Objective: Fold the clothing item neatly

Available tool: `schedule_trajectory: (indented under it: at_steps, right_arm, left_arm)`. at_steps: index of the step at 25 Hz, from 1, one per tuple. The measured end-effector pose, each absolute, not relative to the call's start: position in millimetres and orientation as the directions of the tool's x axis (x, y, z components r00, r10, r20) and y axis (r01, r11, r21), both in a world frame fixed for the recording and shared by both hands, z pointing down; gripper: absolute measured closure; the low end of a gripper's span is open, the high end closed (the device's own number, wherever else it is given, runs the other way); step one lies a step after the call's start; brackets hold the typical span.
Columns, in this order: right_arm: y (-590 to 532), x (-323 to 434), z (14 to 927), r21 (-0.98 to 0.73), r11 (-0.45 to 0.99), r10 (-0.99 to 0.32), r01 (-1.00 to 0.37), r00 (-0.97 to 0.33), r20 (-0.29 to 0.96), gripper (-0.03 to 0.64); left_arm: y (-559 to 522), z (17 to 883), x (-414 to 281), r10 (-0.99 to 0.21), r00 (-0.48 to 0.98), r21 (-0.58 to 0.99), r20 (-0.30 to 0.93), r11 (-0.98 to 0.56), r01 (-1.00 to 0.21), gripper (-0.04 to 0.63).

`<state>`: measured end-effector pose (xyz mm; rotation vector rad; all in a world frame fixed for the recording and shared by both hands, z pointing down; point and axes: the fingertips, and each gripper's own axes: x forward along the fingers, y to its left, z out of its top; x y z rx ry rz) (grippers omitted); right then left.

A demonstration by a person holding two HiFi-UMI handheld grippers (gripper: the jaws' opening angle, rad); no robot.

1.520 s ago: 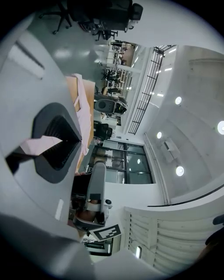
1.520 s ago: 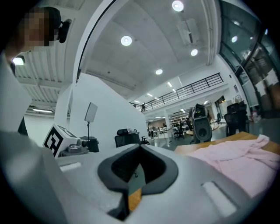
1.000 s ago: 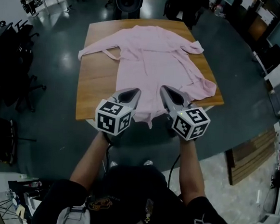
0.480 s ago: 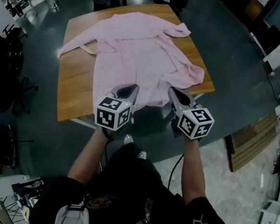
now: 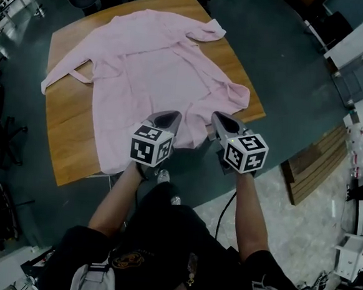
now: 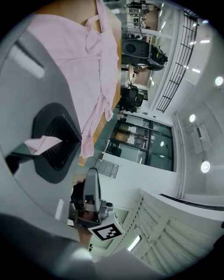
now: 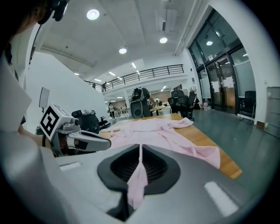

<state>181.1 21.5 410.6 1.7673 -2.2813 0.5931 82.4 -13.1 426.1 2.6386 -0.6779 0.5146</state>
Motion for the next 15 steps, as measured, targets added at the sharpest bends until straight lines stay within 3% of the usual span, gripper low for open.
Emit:
schedule_trajectory:
  at_steps: [5,9,15]
  right_arm:
    - [-16.1,190.0,456.8,-0.154,0.192,-0.818,-0.969,-0.245,0.520,0.565]
    - [-37.8,183.4,499.7,-0.119,0.237,-0.741,-0.964,-0.259,0.620,0.474]
    - [-39.9,171.5,547.0,-0.107,0.348,-0.627,-0.931,-0.316,0.712,0.471]
  left_arm:
    - [-35.9,452.9,97.4,-0.335,0.820,0.287,0.464,-0.819,-0.497,0.588]
    - [-44.3,474.9,100.4,-0.310,0.807,0.301,0.503,-0.812,-0.500,0.588]
    - [-45.1,499.2,101.3,-0.313,0.771,0.314,0.554,-0.780,-0.542,0.588]
